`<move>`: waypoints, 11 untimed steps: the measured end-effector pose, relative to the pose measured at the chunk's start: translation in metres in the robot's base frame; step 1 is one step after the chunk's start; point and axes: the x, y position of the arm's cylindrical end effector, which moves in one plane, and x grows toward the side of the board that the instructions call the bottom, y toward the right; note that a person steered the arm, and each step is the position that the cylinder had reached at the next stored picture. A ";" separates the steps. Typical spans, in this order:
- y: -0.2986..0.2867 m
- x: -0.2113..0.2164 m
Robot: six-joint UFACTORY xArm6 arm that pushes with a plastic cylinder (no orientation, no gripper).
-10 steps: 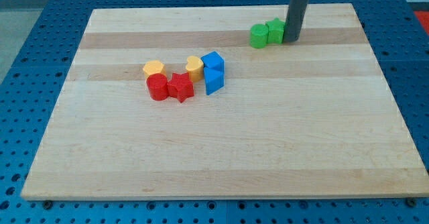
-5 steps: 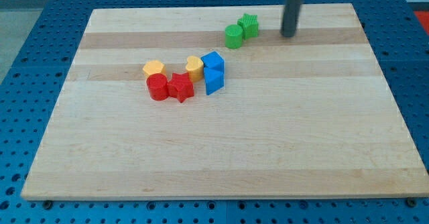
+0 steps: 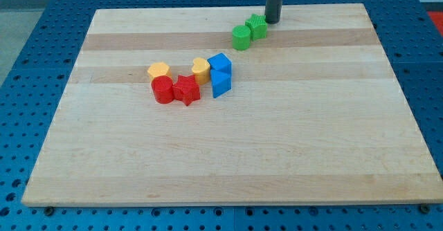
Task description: Push the green star and green circle closer to the yellow hexagon
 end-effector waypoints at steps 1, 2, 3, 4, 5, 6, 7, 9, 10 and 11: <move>-0.001 0.021; -0.017 0.032; -0.042 0.034; -0.060 0.043; -0.075 0.054; -0.087 0.065; -0.099 0.077; -0.137 0.093; -0.140 0.090; -0.127 0.065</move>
